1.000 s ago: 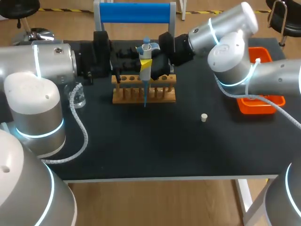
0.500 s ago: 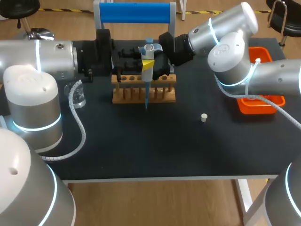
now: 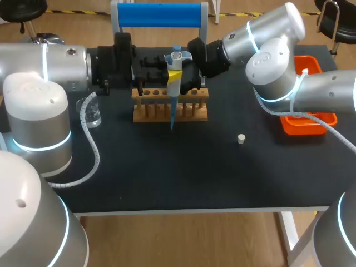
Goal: Invert the test tube, pick up the pipette, mount the tip to pipette, aspirate from beaker and dispense into the tube, eject the tip, return the pipette, and cap with the stopper.
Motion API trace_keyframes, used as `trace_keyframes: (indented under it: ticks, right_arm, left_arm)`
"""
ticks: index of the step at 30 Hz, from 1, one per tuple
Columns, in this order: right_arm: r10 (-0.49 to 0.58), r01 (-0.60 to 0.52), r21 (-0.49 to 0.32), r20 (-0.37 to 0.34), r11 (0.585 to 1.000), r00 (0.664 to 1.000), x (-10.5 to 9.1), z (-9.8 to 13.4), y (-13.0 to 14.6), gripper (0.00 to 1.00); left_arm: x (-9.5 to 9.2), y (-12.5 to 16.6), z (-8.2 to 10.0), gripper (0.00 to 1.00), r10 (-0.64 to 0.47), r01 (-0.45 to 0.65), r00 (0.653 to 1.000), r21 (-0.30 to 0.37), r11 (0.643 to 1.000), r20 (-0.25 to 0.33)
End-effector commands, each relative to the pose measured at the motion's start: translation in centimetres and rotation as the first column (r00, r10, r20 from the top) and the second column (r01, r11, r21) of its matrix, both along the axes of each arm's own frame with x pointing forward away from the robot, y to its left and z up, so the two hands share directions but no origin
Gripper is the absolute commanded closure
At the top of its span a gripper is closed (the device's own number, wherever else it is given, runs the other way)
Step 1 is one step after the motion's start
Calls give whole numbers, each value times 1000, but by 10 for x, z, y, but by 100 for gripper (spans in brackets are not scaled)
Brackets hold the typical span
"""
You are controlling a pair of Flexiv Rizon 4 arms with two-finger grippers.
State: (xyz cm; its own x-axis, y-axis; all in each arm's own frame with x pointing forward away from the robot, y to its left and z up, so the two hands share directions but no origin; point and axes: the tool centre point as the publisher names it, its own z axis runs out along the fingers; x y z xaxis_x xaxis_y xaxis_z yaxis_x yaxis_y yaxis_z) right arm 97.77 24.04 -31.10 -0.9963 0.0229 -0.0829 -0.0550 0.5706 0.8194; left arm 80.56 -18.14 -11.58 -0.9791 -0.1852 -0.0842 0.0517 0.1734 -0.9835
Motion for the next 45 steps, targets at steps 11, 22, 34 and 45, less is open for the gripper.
trace_keyframes:
  ticks: [11,22,34,45]
  right_arm:
    - [-1,1,-3,0,1000,1000,-1,1,0,0]
    - [-2,2,21,12,1000,1000,-8,8,-19,0]
    - [-44,40,82,41,996,998,-47,34,-87,0]
    - [1,-5,245,15,969,1000,-112,72,-139,0]
  left_arm:
    - [-1,0,1,100,1,-1,1000,0,1000,0]
    - [-1,0,1,100,1,-1,1000,0,1000,0]
    - [-1,0,1,100,1,-1,1000,0,1000,0]
    - [-1,0,1,100,1,-1,1000,0,1000,0]
